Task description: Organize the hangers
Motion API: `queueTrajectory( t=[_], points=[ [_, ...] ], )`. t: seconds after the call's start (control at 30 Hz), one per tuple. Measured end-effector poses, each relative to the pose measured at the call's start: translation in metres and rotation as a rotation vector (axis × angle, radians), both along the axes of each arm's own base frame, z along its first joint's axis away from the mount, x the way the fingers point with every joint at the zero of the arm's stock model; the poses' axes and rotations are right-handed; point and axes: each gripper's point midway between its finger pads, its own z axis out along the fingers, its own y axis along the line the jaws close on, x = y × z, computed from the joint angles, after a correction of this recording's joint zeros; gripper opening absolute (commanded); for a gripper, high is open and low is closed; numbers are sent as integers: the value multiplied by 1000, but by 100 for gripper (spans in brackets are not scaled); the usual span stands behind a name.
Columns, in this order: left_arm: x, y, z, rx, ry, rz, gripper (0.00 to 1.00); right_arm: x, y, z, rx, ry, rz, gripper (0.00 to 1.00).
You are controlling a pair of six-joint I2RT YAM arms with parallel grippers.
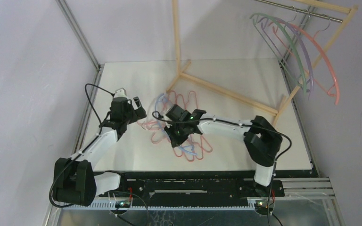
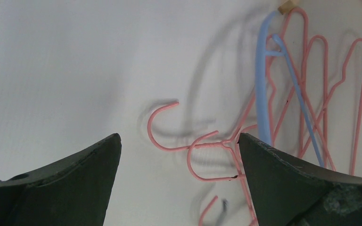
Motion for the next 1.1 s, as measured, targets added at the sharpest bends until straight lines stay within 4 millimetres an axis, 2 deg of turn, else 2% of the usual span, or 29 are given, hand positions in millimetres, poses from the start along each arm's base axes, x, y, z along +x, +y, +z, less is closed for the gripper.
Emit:
queueTrajectory(
  t=[0.2,0.3,0.37,0.47,0.63,0.73,0.83,0.93,0.97,1.0,1.03,1.1],
  points=[
    [-2,2,5,1,-21,6,99,-3,4,89,162,-17,21,6],
    [-1,3,8,3,-29,12,99,-6,-5,118,214,-15,18,3],
    [-2,4,8,6,-30,16,99,-3,-14,127,226,-13,-4,3],
    [-2,5,10,8,-35,21,99,15,-35,136,239,-29,-79,0],
    [-3,6,16,8,-49,24,100,44,-73,129,187,-61,-198,0],
    [-4,8,20,12,-56,32,99,50,-90,119,139,-72,-240,0],
    [-5,11,21,19,-58,44,99,56,-103,124,136,-90,-287,0],
    [-7,12,20,23,-48,48,99,66,-116,149,192,-147,-360,0],
    [-8,12,19,24,-44,48,99,71,-122,163,223,-186,-401,0],
    [-8,12,18,24,-40,48,99,80,-132,188,272,-269,-472,0],
    [-8,12,17,24,-37,47,99,82,-135,196,290,-293,-491,0],
    [-8,12,16,22,-32,48,99,92,-149,232,373,-416,-595,0]
  ],
)
